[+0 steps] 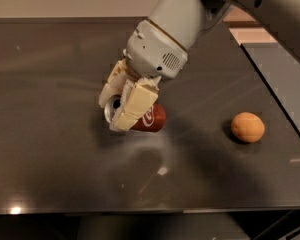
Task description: Place coke can upright
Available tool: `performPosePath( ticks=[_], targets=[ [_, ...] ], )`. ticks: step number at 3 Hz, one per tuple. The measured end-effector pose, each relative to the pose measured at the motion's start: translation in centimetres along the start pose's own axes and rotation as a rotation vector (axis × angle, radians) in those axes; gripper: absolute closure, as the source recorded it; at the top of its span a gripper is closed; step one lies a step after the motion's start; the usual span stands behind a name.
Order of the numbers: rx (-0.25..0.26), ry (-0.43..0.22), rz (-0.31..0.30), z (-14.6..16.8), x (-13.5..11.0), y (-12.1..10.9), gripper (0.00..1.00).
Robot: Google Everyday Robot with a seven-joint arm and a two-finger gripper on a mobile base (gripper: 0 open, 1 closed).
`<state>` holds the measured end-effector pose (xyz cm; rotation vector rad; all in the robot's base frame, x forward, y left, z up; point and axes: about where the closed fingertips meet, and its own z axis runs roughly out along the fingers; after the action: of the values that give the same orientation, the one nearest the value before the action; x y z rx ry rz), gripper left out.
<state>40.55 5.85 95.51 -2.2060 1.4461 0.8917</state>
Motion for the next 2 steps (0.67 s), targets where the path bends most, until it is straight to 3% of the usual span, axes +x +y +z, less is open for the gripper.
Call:
performPosePath(
  ticks=[2],
  targets=[
    [0.057, -0.302, 0.045, -0.54, -1.51, -1.20, 1.00]
  ],
)
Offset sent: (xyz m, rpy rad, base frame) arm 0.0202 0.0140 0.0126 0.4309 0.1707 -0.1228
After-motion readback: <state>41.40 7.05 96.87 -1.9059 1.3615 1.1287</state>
